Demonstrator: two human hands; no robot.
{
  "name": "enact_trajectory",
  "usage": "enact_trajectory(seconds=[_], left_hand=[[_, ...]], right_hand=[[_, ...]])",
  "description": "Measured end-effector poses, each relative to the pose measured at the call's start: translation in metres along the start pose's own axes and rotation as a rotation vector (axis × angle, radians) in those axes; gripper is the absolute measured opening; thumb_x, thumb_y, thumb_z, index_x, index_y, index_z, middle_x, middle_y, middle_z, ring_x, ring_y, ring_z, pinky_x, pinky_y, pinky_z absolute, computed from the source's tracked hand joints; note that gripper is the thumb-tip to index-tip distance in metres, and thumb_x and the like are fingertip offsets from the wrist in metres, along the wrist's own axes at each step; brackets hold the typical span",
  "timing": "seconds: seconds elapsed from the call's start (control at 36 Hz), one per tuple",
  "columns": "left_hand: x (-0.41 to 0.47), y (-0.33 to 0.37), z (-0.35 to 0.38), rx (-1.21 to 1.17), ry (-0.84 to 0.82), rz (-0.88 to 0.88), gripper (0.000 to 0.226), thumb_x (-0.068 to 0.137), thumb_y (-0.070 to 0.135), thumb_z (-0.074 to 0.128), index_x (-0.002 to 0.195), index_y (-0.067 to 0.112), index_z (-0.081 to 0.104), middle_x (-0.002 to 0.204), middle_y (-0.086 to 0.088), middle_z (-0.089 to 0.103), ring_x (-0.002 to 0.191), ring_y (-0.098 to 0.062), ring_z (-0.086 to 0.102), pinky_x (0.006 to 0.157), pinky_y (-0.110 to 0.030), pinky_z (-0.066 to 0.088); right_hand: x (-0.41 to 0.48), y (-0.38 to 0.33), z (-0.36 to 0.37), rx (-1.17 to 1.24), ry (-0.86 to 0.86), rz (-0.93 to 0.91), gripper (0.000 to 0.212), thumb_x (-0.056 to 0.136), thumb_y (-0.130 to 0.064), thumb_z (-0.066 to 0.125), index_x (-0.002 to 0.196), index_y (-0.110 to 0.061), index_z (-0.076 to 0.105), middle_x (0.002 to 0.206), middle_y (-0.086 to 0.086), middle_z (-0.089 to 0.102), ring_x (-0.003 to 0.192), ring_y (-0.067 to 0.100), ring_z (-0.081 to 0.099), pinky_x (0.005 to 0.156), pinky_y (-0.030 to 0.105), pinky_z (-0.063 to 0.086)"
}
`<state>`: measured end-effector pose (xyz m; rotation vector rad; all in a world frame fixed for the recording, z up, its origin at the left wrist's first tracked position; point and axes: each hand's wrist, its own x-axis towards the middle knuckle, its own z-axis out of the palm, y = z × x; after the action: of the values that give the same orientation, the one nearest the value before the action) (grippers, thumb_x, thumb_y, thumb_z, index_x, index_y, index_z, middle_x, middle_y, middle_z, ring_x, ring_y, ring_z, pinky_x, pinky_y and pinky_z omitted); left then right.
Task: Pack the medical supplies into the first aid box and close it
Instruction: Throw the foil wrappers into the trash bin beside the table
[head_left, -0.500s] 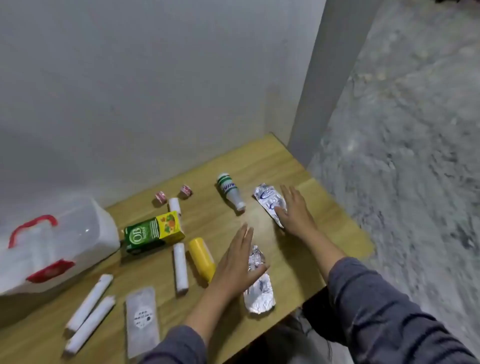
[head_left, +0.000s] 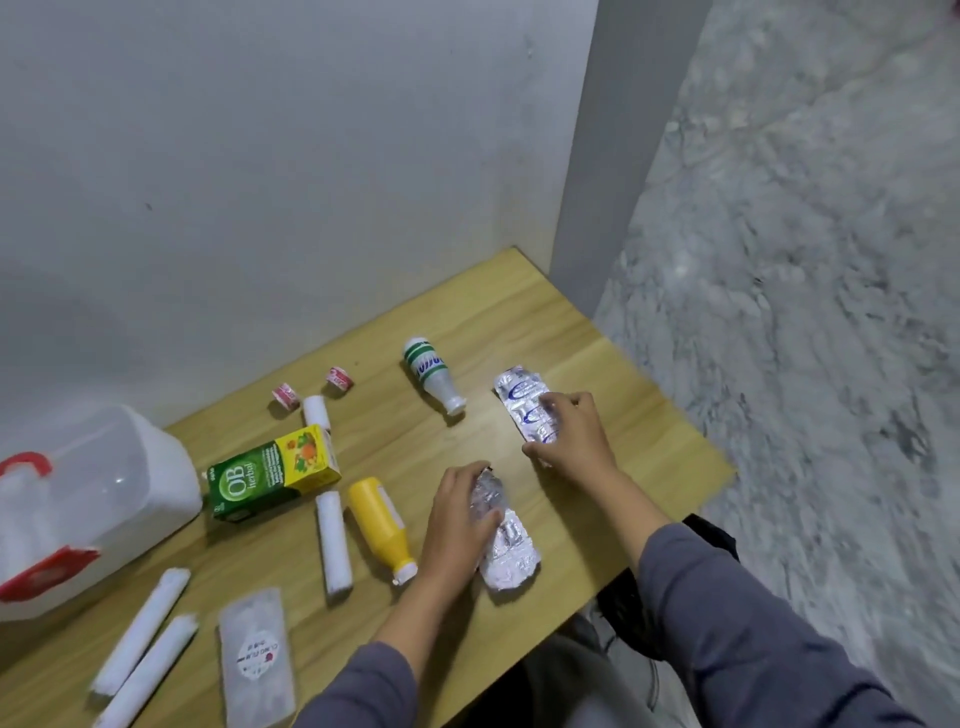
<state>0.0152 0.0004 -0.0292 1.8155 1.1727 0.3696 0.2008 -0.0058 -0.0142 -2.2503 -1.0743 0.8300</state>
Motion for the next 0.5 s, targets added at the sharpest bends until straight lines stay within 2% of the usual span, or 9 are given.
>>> enact_trajectory(seconds=[0.08,0.14,0.19,0.28,0.33,0.44,0.5], left_hand=[[0.009,0.009,0.003,-0.138,0.011,-0.018,0.049,0.078,0.001,0.066,0.119,0.025,0.054,0.116,0.003,0.056,0.109,-0.012,0.054,0.082,0.002,0.033],[0.015,0.017,0.005,-0.225,0.001,-0.03,0.047,0.081,0.002,0.065,0.117,0.028,0.054,0.115,0.007,0.059,0.105,-0.008,0.056,0.08,0.001,0.037],[0.021,0.025,0.009,-0.285,-0.017,-0.036,0.046,0.083,0.003,0.064,0.117,0.032,0.053,0.116,0.008,0.061,0.106,-0.009,0.058,0.084,-0.008,0.043],[0.031,0.041,0.019,-0.318,-0.062,-0.018,0.047,0.086,0.008,0.062,0.125,0.033,0.053,0.125,0.004,0.06,0.115,-0.014,0.057,0.098,-0.032,0.047],[0.04,0.058,0.029,-0.333,-0.089,0.012,0.048,0.087,0.01,0.061,0.127,0.034,0.05,0.127,0.002,0.059,0.114,-0.016,0.058,0.099,-0.036,0.048],[0.058,0.101,0.065,-0.387,-0.192,0.075,0.049,0.089,0.008,0.06,0.128,0.035,0.048,0.121,-0.001,0.061,0.093,-0.008,0.062,0.079,-0.017,0.051],[0.066,0.124,0.091,-0.408,-0.258,0.098,0.047,0.089,0.006,0.06,0.128,0.031,0.048,0.115,-0.001,0.061,0.085,-0.004,0.063,0.071,-0.012,0.05]], right_hand=[[-0.005,0.006,-0.01,0.096,-0.035,0.052,0.069,0.058,-0.013,0.084,0.121,-0.014,0.055,0.123,0.011,0.052,0.111,0.023,0.055,0.079,0.017,0.037],[-0.008,0.012,-0.018,0.157,-0.028,0.087,0.07,0.056,-0.012,0.086,0.12,-0.013,0.056,0.123,0.008,0.06,0.105,0.019,0.057,0.072,0.012,0.034],[-0.011,0.019,-0.029,0.188,-0.011,0.111,0.07,0.059,-0.011,0.086,0.122,-0.013,0.056,0.126,0.007,0.06,0.109,0.019,0.057,0.073,0.009,0.033],[-0.015,0.033,-0.052,0.231,0.051,0.141,0.069,0.063,-0.011,0.084,0.126,-0.014,0.055,0.129,0.01,0.057,0.112,0.02,0.057,0.072,0.007,0.032],[-0.019,0.045,-0.071,0.25,0.096,0.161,0.068,0.066,-0.01,0.082,0.127,-0.014,0.053,0.128,0.01,0.058,0.109,0.02,0.058,0.071,0.009,0.033],[-0.034,0.078,-0.114,0.311,0.243,0.215,0.064,0.07,-0.007,0.077,0.129,-0.015,0.052,0.127,0.011,0.06,0.108,0.023,0.059,0.078,0.017,0.037],[-0.045,0.101,-0.134,0.367,0.334,0.264,0.063,0.071,-0.003,0.075,0.129,-0.014,0.053,0.126,0.013,0.06,0.102,0.022,0.06,0.073,0.017,0.041]])
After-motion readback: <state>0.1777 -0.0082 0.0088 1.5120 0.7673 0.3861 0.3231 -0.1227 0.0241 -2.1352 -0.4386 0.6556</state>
